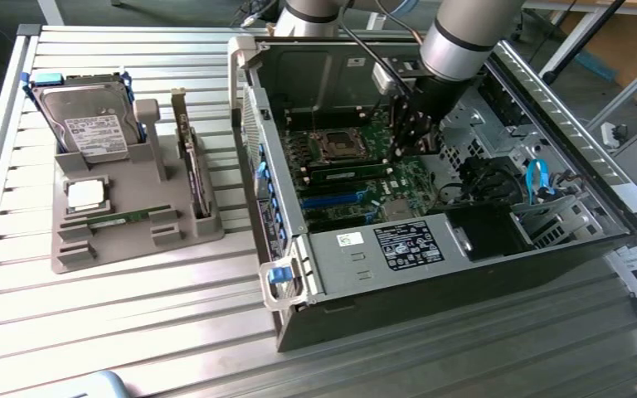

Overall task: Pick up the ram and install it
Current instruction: 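Press down the ram until it locks into place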

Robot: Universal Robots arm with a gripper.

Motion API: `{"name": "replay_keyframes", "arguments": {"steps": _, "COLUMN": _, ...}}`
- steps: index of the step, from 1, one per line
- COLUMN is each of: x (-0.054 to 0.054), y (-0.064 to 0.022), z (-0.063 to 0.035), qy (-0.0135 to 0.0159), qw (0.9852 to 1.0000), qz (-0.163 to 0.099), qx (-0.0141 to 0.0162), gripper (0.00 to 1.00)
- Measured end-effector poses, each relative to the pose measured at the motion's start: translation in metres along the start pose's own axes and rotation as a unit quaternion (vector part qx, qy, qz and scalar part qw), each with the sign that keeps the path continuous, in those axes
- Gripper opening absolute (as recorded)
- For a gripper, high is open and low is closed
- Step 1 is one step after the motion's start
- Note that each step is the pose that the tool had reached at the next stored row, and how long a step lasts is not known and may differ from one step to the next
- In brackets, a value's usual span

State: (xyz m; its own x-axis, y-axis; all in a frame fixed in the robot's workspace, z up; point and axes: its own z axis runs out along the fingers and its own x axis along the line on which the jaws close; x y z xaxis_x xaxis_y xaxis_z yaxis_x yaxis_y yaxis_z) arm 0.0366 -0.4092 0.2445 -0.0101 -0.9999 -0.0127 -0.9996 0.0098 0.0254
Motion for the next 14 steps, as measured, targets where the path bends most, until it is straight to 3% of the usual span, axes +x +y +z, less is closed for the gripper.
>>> {"name": "replay_keyframes", "arguments": {"steps": 14, "x": 0.000, "y": -0.0003, "z": 0.0141, "qy": 0.0003, "qw": 1.0000, "qz": 0.000, "qx": -0.0001, "gripper": 0.11}}
